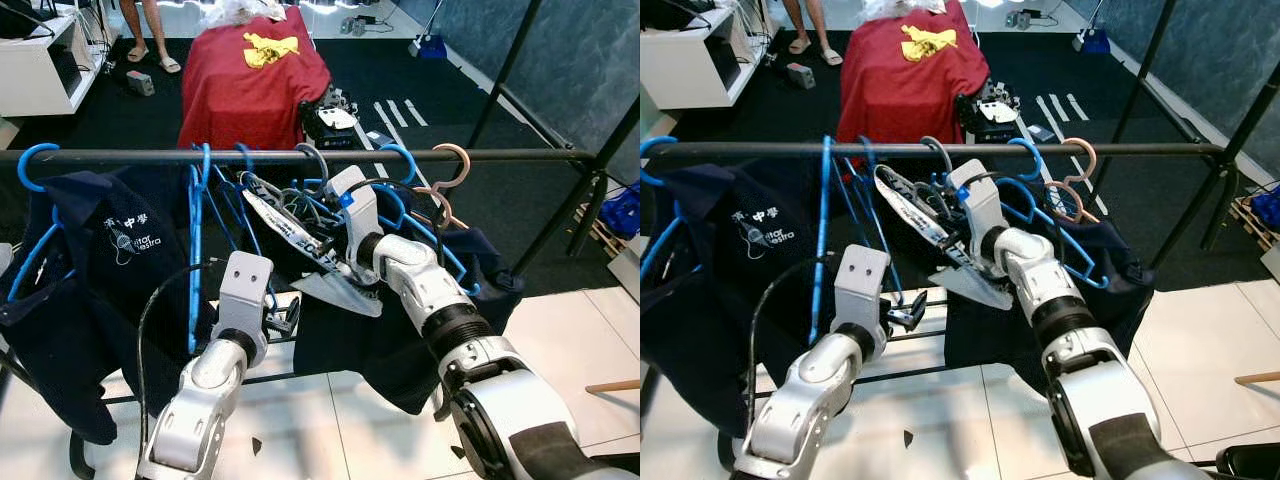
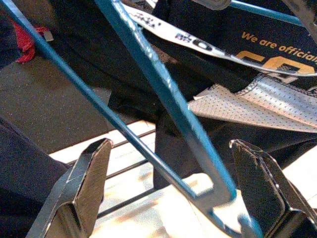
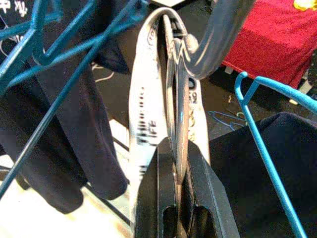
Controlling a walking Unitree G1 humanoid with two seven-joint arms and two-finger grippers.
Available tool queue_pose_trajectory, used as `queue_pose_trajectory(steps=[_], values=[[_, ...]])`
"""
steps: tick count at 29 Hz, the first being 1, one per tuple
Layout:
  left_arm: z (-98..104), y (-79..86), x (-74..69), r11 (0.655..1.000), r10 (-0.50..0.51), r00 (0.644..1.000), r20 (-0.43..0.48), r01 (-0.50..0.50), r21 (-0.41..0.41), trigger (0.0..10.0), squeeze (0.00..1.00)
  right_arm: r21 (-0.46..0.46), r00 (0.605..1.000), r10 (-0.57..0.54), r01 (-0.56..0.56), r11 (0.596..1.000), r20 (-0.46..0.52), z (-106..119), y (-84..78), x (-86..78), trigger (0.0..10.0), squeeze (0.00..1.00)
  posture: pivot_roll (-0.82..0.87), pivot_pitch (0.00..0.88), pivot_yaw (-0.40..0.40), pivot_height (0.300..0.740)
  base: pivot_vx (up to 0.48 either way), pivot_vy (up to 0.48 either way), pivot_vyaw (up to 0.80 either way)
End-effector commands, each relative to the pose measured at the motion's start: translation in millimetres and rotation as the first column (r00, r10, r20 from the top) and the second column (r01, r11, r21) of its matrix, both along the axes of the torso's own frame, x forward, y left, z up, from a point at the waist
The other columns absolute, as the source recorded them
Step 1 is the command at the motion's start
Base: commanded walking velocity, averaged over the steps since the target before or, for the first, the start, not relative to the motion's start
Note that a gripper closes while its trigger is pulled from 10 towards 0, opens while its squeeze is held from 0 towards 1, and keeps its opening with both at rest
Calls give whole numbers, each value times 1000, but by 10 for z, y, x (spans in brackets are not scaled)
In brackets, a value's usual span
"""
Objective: Hang hanger
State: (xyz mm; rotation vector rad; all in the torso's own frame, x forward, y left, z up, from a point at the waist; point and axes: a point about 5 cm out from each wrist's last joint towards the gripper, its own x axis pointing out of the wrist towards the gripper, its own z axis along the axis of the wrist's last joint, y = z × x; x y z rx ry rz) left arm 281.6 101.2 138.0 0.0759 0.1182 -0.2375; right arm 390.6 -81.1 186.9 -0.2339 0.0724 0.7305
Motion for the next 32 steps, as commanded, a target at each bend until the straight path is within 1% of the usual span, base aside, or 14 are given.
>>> queue_pose_trajectory(steps=[1, 4, 9, 10, 11, 12, 14, 15, 16, 18, 22, 24, 27, 32], values=[[-42, -4, 3, 1000, 0, 1000, -15, 0, 18, 10000, 0, -30, 1000, 14, -13, 999, 14, 6, 11, 1, 2275, 0, 18, 102, -61, 740, 0, 0, 0], [-30, 3, 11, 1000, 5, 1000, -8, -5, 17, 10000, 0, -62, 999, -9, 11, 998, 31, -28, -15, -23, 2314, 0, 20, 92, -64, 740, 0, 0, 0], [-29, 5, 12, 1000, 5, 1000, -8, -5, 17, 10000, 0, -68, 999, -15, 17, 998, 33, -33, -21, -24, 2314, 0, 20, 92, -64, 740, 0, 0, 0], [-29, 9, 15, 1000, 6, 1000, -7, -6, 19, 10000, 0, -75, 998, -51, 53, 996, 30, -59, -54, -26, 1294, 0, 22, 88, -62, 740, 0, 0, 0], [-29, 9, 15, 1000, 6, 1000, -7, -6, 19, 10000, 0, -75, 998, -51, 53, 996, 30, -59, -54, -26, 1294, 0, 22, 88, -62, 740, 0, 0, 0], [-30, 11, 20, 1000, 5, 1000, -7, -5, 22, 10000, 0, -58, 994, -109, 110, 992, 27, -78, -96, -25, 235, 0, 21, 85, -56, 740, 0, 0, 0], [-30, 11, 20, 1000, 5, 1000, -7, -5, 22, 10000, 0, -58, 994, -109, 110, 992, 27, -78, -96, -25, 235, 0, 21, 85, -56, 740, 0, 0, 0], [-31, 11, 25, 1000, 1, 1000, -8, -1, 25, 10000, 0, -40, 985, -171, 172, 984, 31, -91, -150, -29, 0, 0, 21, 83, -50, 740, 0, 0, 0], [-31, 11, 25, 1000, 1, 1000, -8, -1, 25, 10000, 0, -40, 985, -171, 172, 984, 31, -91, -150, -29, 0, 0, 21, 83, -50, 740, 0, 0, 0], [-35, 12, 29, 1000, -5, 1000, -9, 5, 29, 10000, 0, 3, 957, -288, 288, 958, 33, -115, -272, -67, 0, 0, 18, 82, -43, 740, 0, 0, 0], [-40, 9, 28, 1000, -9, 1000, -11, 9, 30, 10000, 0, 27, 937, -345, 344, 938, 51, -130, -340, -123, 0, 0, 13, 80, -38, 740, 0, 0, 0], [-40, 9, 28, 1000, -9, 1000, -11, 9, 30, 10000, 0, 27, 937, -345, 344, 938, 51, -130, -340, -123, 0, 0, 13, 80, -38, 740, 0, 0, 0], [-44, -5, 29, 999, -14, 1000, -12, 14, 29, 10000, 0, 55, 915, -387, 384, 922, 109, -102, -395, -200, 0, 0, 9, 73, -36, 740, 0, 0, 0], [-52, -23, 29, 999, -22, 1000, -13, 22, 28, 10000, 0, 48, 936, -326, 323, 945, 129, -118, -322, -337, 0, 0, 2, 65, -30, 740, 0, 0, 0]])
